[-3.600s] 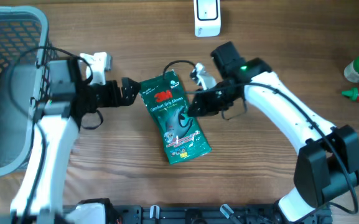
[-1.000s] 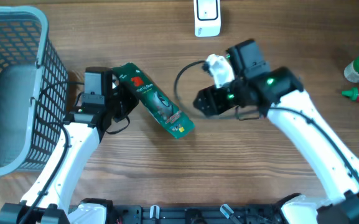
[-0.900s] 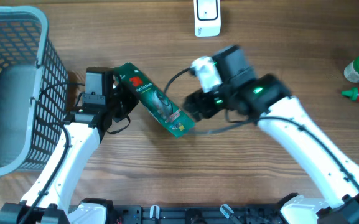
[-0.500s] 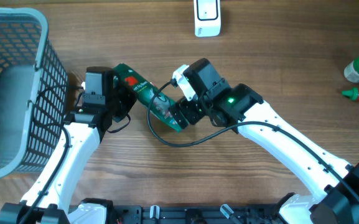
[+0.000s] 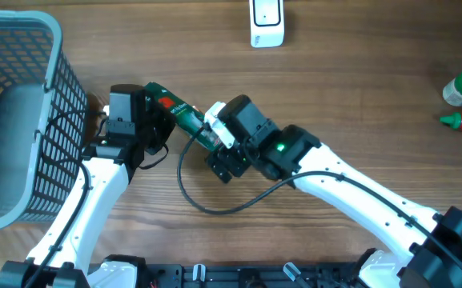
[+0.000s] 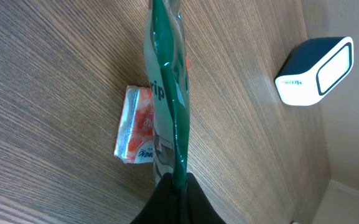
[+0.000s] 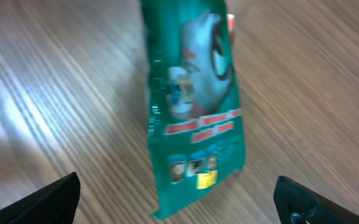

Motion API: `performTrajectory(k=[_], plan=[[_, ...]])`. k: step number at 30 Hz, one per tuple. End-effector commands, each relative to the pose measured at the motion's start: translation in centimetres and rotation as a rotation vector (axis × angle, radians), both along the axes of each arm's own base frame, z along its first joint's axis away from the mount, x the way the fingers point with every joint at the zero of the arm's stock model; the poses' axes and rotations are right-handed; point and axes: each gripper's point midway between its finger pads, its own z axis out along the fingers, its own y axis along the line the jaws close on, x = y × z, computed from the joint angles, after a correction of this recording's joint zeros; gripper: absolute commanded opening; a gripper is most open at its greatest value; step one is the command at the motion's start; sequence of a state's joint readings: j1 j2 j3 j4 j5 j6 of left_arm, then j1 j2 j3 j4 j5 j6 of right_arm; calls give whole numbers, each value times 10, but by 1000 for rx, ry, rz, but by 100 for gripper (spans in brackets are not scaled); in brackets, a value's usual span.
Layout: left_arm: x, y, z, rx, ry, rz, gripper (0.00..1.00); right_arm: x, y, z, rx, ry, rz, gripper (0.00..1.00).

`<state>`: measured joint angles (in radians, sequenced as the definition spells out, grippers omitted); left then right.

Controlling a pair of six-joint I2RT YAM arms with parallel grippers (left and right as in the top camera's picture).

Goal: Scan the item barcode

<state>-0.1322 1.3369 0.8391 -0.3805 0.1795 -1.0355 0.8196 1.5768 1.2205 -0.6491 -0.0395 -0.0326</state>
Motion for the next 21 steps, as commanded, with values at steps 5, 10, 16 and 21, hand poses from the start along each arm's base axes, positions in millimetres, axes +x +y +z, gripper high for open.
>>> performTrajectory(k=[5, 10, 16, 21], plan=[[8, 3, 11, -1, -32, 39, 4, -1, -10, -28, -55, -20, -6, 100], [7, 3, 11, -13, -27, 53, 4, 1, -8, -36, -35, -39, -5, 100], [8, 2, 12, -18, -28, 51, 4, 8, 0, -31, -2, -91, 17, 100], [7, 1, 12, -27, -27, 45, 4, 16, 8, -34, 47, -148, 25, 100]])
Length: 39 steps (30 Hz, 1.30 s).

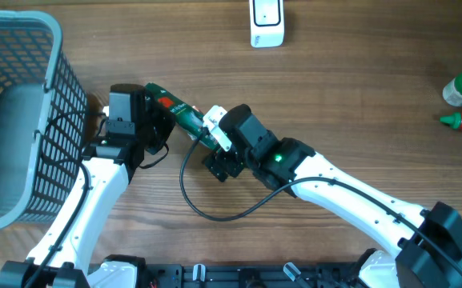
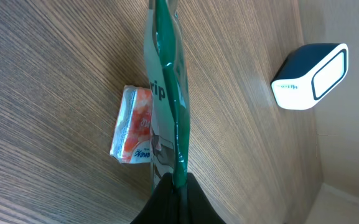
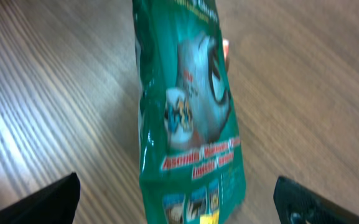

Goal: Scan the item barcode

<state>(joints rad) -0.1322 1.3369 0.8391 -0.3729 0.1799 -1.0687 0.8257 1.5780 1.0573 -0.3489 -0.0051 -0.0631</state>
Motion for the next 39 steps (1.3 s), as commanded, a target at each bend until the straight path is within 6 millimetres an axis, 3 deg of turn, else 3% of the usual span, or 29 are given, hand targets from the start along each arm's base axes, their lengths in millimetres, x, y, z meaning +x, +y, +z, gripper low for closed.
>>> performTrajectory(k=[1, 13, 23, 29, 33, 35, 39], plan=[[6, 1, 11, -5, -28, 20, 4, 1, -3, -15, -21, -30, 17, 100], [5, -1, 11, -11, -27, 15, 4, 25, 13, -46, -54, -115, 54, 100], [3, -6, 10, -21, -21, -6, 4, 44, 18, -36, -26, -208, 9, 98], [1, -15, 10, -21, -21, -29, 4, 44, 18, -53, -74, -208, 46, 95], [1, -15, 10, -21, -21, -30, 4, 46, 19, -54, -60, -198, 29, 86], [1, -15, 10, -21, -21, -31, 4, 49, 19, -52, -50, -203, 19, 76], [-2, -15, 8, -18, -5, -30, 4, 54, 17, -50, 3, -165, -7, 45]])
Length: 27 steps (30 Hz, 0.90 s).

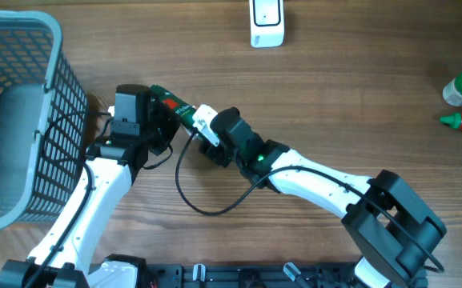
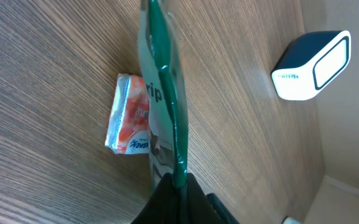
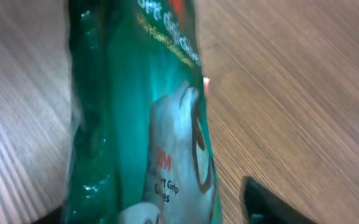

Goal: Scan the item barcode

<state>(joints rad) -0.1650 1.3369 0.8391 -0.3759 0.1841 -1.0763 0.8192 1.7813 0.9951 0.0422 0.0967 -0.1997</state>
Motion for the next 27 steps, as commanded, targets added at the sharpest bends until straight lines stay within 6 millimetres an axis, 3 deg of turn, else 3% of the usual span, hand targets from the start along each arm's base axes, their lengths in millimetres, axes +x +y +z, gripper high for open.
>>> performTrajectory(k=[1, 2, 4, 8, 9, 11, 12, 13, 20, 25, 27], plan=[[0, -2, 7, -10, -4, -1, 4, 8, -6, -5, 58, 63, -37, 34], [-1, -2, 6, -9, 3, -1, 4, 9, -7, -5, 90, 93, -49, 22], [-1, -2, 6, -7, 3, -4, 4, 14, -12, -4, 132, 132, -81, 6], [-2, -2, 5, -7, 6, -4, 16, 14, -9, 4, 182, 187, -69, 4], [-2, -3, 6, -9, 7, -6, 33, 13, -8, 8, 195, 201, -66, 4], [-2, -4, 6, -18, 9, -14, 54, 10, -9, 18, 215, 217, -65, 4], [-3, -5, 6, -21, 8, -17, 81, 8, -9, 23, 229, 227, -70, 4], [-3, -6, 6, -21, 7, -21, 100, 6, -10, 30, 247, 239, -76, 4], [-5, -7, 5, -10, 11, -46, 100, -7, -35, 90, 487, 434, -184, 5], [-8, -6, 3, 9, 16, -68, 100, -31, -59, 135, 685, 664, -103, 4], [-9, -6, 1, 21, 19, -84, 100, -36, -70, 145, 743, 746, -98, 4]])
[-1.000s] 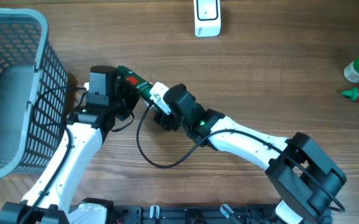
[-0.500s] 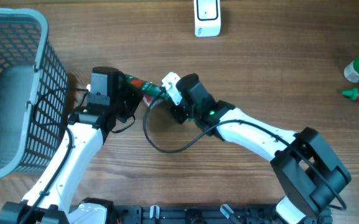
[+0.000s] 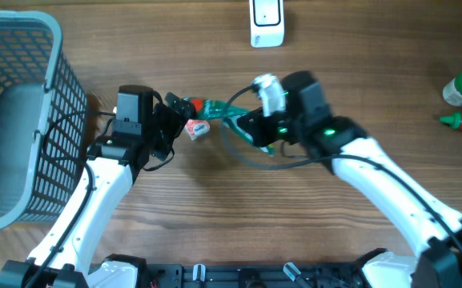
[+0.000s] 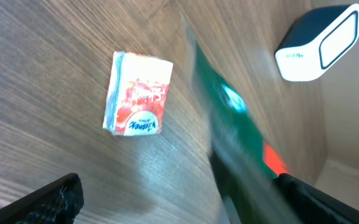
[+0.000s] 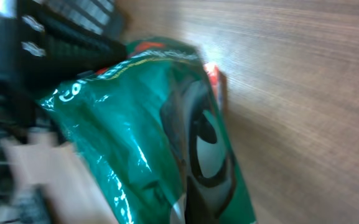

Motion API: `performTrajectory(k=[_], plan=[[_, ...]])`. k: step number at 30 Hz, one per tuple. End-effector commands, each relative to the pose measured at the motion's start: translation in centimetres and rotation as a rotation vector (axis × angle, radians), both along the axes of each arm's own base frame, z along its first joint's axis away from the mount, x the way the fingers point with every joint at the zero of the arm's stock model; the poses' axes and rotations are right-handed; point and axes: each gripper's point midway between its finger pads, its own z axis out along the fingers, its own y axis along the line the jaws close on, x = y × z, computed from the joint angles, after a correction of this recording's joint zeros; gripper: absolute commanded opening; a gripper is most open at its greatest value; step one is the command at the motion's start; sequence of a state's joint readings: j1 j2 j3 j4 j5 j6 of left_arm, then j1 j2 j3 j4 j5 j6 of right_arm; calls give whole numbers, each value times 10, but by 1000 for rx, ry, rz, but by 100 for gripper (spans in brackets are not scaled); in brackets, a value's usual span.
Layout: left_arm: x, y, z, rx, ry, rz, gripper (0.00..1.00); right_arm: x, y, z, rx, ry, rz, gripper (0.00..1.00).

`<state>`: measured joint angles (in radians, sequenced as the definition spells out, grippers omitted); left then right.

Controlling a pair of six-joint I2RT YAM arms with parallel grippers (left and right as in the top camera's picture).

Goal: Scan the item barcode

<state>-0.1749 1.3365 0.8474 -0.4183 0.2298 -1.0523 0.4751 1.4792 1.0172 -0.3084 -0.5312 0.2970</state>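
The green packet (image 3: 213,107) hangs above the table, left of centre, and my right gripper (image 3: 245,122) is shut on its right end. It fills the right wrist view as the green packet (image 5: 167,143), hiding the fingers. My left gripper (image 3: 171,120) stands open just left of it, fingers (image 4: 61,194) spread wide, and the green packet (image 4: 238,146) passes blurred between them without being touched. The white barcode scanner (image 3: 267,22) stands at the table's far edge and also shows as the scanner (image 4: 319,34) in the left wrist view.
A small red and white sachet (image 3: 197,130) lies on the wood under the packet. A grey mesh basket (image 3: 22,120) fills the far left. A green-capped jar and a red and yellow bottle stand at the right edge.
My left gripper was shut on the packet's edge and is now open. The right gripper has shut on the packet and moved right with it, toward the table's middle.
My left gripper held the green packet upright over the sachet while the right gripper stood open facing it. The right gripper was then closer, then right at the packet. Now the right gripper holds the packet and the left has let go.
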Motion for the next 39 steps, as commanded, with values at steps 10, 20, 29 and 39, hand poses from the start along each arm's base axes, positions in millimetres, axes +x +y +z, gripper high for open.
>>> performTrajectory(k=[10, 20, 29, 39], plan=[[6, 8, 30, 78, -137, -47, 100, -30, -42, 31, 240, 317, 16, 4], [-6, 29, 15, 176, -61, 18, 100, -65, -53, 67, 451, 477, 125, 4], [-5, 30, 14, 178, -60, 19, 100, -52, -93, 71, 542, 656, -90, 4], [-13, 32, -9, 195, 12, 20, 100, -40, -112, 70, 573, 691, -187, 4]])
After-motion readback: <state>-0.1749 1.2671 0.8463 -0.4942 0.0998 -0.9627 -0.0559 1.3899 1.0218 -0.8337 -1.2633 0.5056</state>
